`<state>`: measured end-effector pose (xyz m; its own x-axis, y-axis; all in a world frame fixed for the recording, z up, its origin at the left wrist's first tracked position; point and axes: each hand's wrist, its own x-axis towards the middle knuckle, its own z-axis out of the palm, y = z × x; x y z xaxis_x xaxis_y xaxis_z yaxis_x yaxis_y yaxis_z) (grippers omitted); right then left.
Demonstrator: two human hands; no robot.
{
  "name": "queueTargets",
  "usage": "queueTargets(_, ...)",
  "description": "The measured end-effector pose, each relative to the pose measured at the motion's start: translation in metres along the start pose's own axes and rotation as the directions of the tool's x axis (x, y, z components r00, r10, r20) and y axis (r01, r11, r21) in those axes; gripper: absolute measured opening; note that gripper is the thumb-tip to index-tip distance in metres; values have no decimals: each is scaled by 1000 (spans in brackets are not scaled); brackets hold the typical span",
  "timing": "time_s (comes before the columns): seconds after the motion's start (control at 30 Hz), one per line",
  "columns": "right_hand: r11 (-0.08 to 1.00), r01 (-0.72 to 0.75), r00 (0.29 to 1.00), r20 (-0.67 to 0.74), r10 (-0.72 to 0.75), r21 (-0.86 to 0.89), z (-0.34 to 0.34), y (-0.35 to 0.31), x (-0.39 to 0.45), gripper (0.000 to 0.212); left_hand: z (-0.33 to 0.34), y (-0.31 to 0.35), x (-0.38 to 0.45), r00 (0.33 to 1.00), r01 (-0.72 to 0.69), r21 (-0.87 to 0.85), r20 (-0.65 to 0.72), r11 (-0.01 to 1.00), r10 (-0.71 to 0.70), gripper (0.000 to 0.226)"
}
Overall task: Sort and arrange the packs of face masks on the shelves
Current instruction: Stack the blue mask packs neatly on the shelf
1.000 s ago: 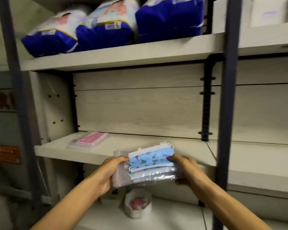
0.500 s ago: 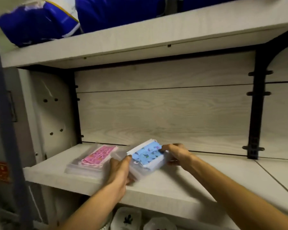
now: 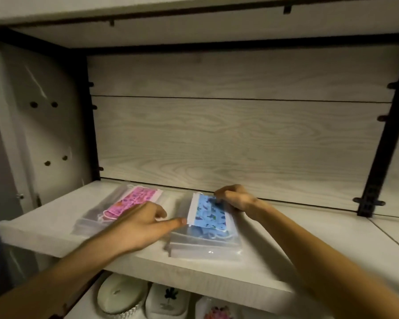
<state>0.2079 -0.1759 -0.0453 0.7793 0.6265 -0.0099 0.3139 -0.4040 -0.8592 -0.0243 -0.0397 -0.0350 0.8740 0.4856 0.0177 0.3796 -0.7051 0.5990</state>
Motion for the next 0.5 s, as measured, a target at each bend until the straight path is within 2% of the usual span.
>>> queueTargets(0.07, 1000, 6, 999, -43, -6, 5, 1, 0, -1, 18, 0, -1, 19, 1000, 28, -118, -11, 993, -29, 74)
queueTargets(0.1, 999, 9, 996, -92, -5, 42, 1, 1, 0, 30, 2, 3, 28, 999, 51, -172, 11, 984, -49, 75)
queueTargets(0.17, 988, 2, 977, -212, 32, 156, -2, -1, -13, 50, 10, 4, 49, 996, 89, -276, 29, 957, -84, 87)
queueTargets(0.23, 956, 8, 960, -271, 75, 292, 0, 0, -34, 33, 19, 3, 62, 997, 80, -429, 25, 900, -77, 97)
queueTargets(0.27, 931, -10, 964, -245, 106, 364, 2, 2, -45, 28, 23, 3, 65, 996, 87, -511, 40, 855, -77, 99)
queueTargets(0.33, 895, -52, 977, -162, 137, 444, 9, 6, -70, 37, 29, 3, 67, 993, 118, -632, 71, 766, -94, 104)
queueTargets(0.37, 887, -56, 982, -133, 131, 459, 13, 8, -81, 45, 31, 3, 68, 992, 121, -665, 99, 737, -74, 94)
queueTargets(0.43, 881, -58, 987, -105, 121, 469, 23, 10, -94, 56, 35, 7, 69, 982, 180, -706, 171, 685, -82, 47)
queueTargets(0.5, 873, -68, 992, -63, 112, 483, 31, 11, -103, 48, 41, 7, 67, 978, 176, -706, 202, 686, -43, 24)
